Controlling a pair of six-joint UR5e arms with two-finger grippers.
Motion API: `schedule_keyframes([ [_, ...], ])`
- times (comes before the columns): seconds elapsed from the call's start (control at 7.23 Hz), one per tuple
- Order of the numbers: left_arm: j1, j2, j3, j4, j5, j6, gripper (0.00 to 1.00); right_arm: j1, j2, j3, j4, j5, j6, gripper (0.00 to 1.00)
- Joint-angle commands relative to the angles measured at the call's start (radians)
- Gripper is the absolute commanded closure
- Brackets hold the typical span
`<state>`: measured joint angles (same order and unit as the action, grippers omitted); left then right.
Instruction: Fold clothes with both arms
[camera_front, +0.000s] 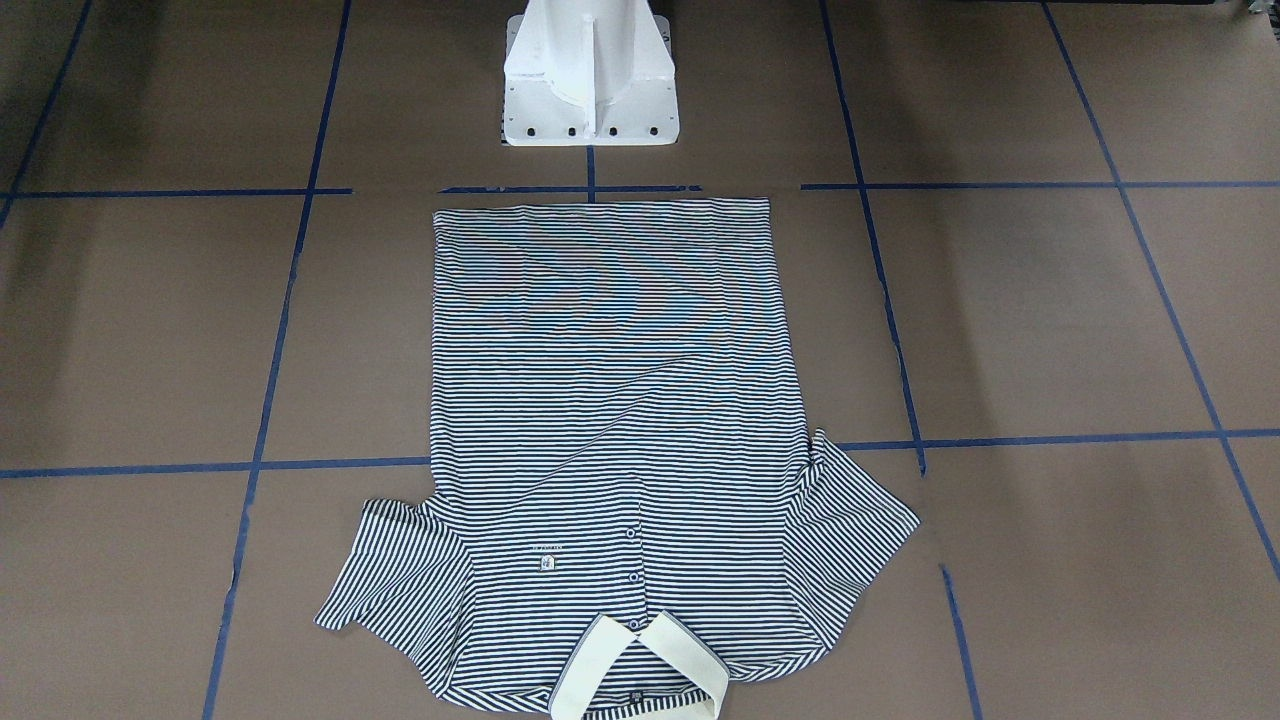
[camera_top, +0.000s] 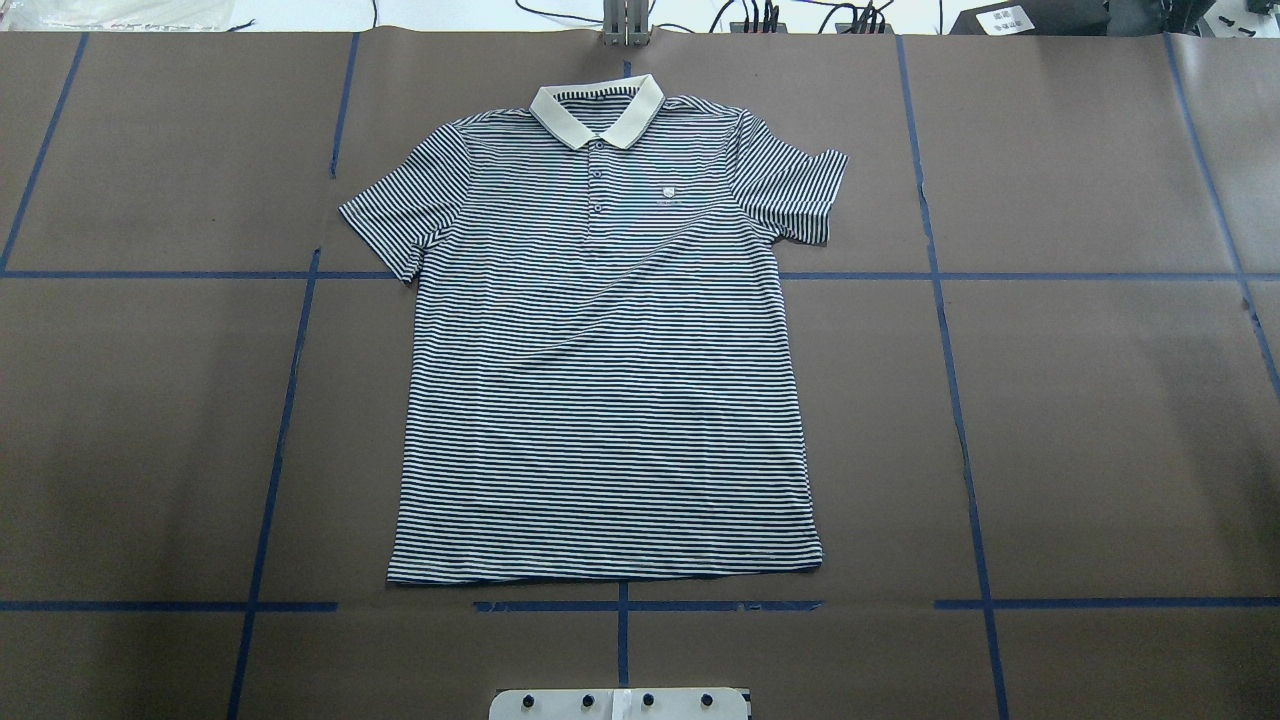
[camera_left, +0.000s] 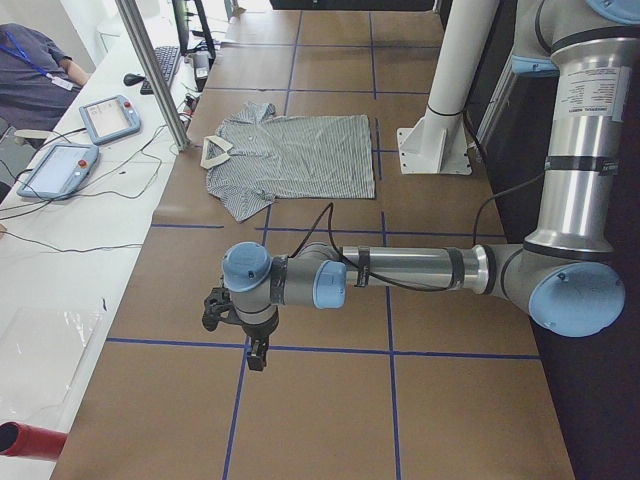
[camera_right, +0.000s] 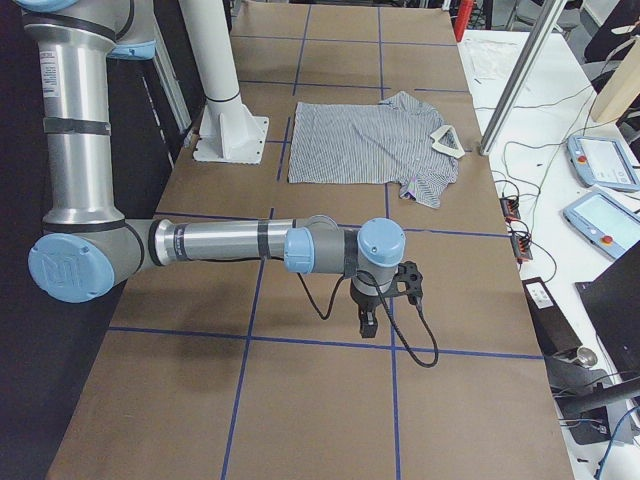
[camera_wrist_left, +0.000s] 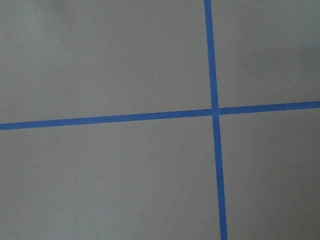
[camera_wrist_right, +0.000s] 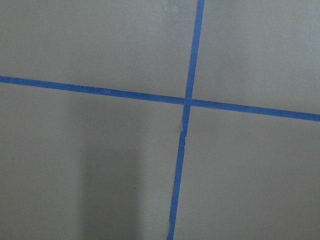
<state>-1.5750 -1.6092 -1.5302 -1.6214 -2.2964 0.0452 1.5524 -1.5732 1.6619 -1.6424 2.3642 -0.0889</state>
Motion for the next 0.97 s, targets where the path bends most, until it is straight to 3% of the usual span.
schedule_keyframes([
  [0.0, 0.000, 0.000, -0.002, -0.002, 0.000, 0.001, 0.00, -0.002, 0.007, -0.001, 0.001, -0.002, 0.000, 0.00],
  [0.28, 0.001, -0.020, -0.010, -0.006, 0.002, 0.001, 0.00, -0.035, 0.051, -0.007, 0.028, -0.002, 0.005, 0.00],
  [0.42, 0.004, -0.067, -0.010, -0.008, 0.000, 0.001, 0.00, -0.046, 0.062, 0.002, 0.077, 0.029, 0.021, 0.00],
  [0.55, 0.004, -0.096, -0.039, -0.008, -0.020, 0.004, 0.00, -0.139, 0.079, -0.026, 0.132, 0.109, 0.068, 0.00],
  [0.83, 0.033, -0.109, -0.044, -0.136, -0.070, -0.001, 0.00, -0.216, 0.195, -0.042, 0.194, 0.058, 0.212, 0.00],
])
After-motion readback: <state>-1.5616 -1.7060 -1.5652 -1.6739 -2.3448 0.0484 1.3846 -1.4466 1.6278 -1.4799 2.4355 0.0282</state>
